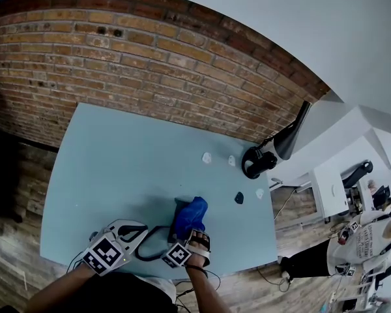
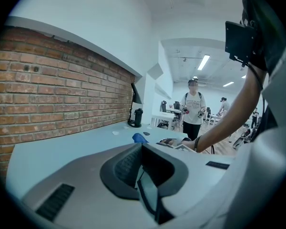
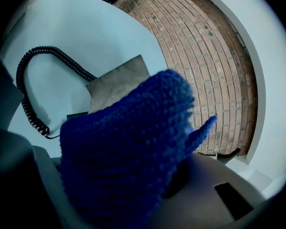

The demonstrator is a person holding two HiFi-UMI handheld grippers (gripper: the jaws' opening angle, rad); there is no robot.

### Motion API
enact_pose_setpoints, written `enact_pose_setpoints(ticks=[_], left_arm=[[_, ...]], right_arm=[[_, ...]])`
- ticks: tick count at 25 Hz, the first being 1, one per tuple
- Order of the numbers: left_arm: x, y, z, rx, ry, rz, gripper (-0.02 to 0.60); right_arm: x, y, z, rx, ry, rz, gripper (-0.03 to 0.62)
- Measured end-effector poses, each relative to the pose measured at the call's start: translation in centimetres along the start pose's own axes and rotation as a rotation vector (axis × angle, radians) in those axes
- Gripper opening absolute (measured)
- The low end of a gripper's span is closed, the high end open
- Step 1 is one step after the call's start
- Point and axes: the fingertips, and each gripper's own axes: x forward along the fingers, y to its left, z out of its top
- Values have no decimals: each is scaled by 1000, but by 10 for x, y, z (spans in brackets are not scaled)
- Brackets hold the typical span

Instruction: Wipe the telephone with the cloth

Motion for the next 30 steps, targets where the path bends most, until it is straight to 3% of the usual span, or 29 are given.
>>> enact_pose_setpoints(ticks=[6, 10, 18, 30], left_arm=[[2, -2, -3, 1, 14, -11, -9], [4, -3, -4, -2, 16, -16, -9], [4, -4, -3, -6, 22, -24, -9], [7, -7, -7, -12, 22, -35, -9]], right_arm=[[-3, 9, 2, 26, -26, 8, 60], [-7, 19, -8, -12, 24, 36, 60], [-15, 31, -10, -2, 18, 39, 60], [-29, 71, -18, -33, 24, 118, 61]])
